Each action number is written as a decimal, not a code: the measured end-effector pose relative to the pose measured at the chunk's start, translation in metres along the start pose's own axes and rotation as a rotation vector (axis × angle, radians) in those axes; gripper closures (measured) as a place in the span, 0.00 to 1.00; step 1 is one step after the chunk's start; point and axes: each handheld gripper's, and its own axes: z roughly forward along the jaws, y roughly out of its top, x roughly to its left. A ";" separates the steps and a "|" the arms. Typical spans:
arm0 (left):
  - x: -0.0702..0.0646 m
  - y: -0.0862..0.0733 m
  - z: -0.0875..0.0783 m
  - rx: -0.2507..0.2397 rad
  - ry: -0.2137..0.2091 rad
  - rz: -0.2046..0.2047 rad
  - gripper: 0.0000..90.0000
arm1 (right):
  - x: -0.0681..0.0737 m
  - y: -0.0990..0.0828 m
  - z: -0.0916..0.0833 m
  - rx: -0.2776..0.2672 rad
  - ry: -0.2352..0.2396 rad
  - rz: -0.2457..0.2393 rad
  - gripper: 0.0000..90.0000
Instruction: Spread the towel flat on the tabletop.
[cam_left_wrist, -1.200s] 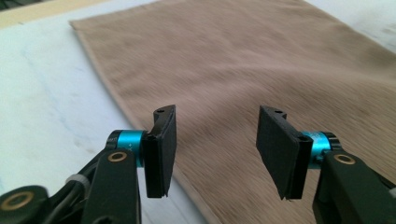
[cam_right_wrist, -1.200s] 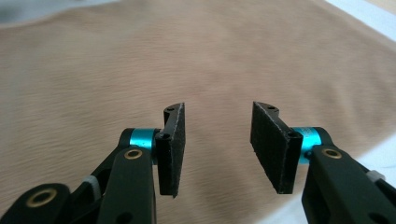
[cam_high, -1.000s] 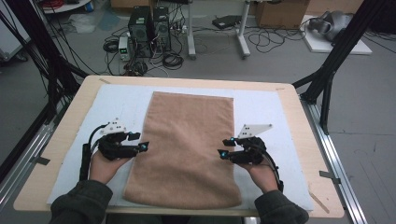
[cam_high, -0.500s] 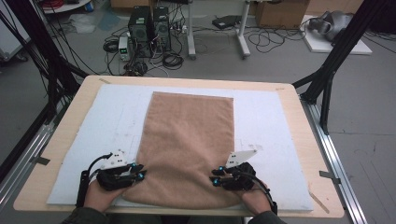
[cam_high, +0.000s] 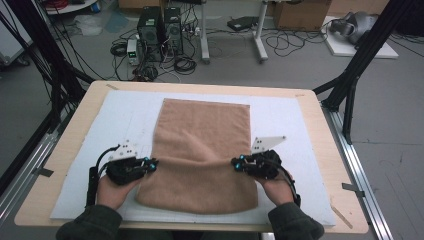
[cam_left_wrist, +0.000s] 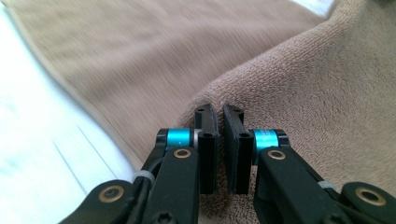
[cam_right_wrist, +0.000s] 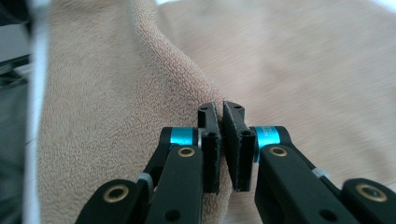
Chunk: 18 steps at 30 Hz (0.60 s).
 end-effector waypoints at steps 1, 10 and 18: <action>0.005 0.006 0.004 -0.002 0.017 0.002 0.94 | -0.007 0.005 0.001 0.001 -0.015 0.005 0.95; 0.040 0.016 0.059 0.083 0.077 -0.074 0.94 | -0.062 0.005 0.041 0.095 -0.066 0.114 0.95; 0.041 0.019 0.038 0.040 0.100 -0.058 0.74 | -0.061 0.003 0.040 0.076 -0.078 0.123 0.82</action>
